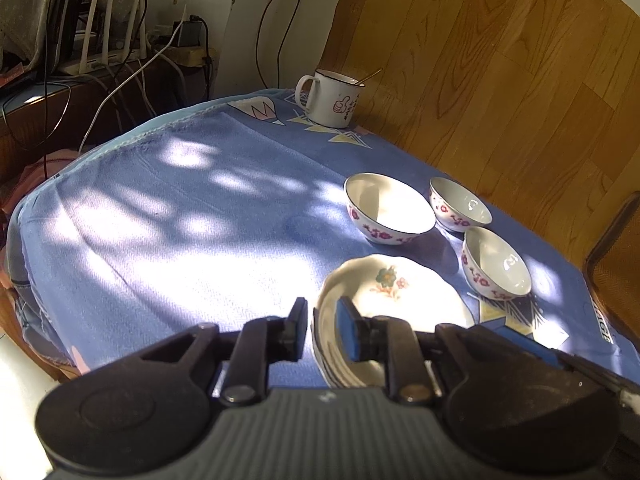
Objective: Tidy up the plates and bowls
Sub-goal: 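Lower the held plate onto the plate stack beside the bowls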
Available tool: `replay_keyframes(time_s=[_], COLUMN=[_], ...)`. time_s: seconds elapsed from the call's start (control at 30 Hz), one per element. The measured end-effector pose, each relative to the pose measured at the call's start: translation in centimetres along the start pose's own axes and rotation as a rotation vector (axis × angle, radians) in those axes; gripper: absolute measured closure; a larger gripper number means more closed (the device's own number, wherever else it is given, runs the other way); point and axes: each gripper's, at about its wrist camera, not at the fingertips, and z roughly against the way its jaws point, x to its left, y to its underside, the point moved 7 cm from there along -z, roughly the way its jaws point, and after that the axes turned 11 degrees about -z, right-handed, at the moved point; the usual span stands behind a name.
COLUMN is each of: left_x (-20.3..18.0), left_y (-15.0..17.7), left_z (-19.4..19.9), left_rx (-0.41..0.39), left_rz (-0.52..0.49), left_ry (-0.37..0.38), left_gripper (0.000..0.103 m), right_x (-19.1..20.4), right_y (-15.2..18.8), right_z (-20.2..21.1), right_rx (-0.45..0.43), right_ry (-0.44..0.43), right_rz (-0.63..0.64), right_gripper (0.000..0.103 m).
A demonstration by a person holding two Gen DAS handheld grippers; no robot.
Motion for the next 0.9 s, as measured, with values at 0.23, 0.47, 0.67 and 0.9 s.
replay_keyframes(time_s=[0.23, 0.47, 0.67, 0.9], left_x=[0.2, 0.4, 0.0, 0.0], left_y=[0.0, -0.4, 0.0, -0.2], left_z=[0.0, 0.5, 0.0, -0.2], left_rx=[0.002, -0.022, -0.003, 0.003], left_rz=[0.006, 0.007, -0.006, -0.001], left_ry=[-0.009, -0.008, -0.005, 0.0], left_gripper=[0.082, 0.081, 0.081, 0.081], right_x=[-0.2, -0.4, -0.7, -1.4], right_y=[0.4, 0.3, 0.7, 0.4], right_z=[0.0, 0.3, 0.4, 1.0], right_rx=[0.003, -0.006, 0.008, -0.011], right_ry=[-0.004, -0.009, -0.016, -0.016], right_rz=[-0.014, -0.027, -0.042, -0.069], right_gripper=[0.069, 0.069, 0.069, 0.069])
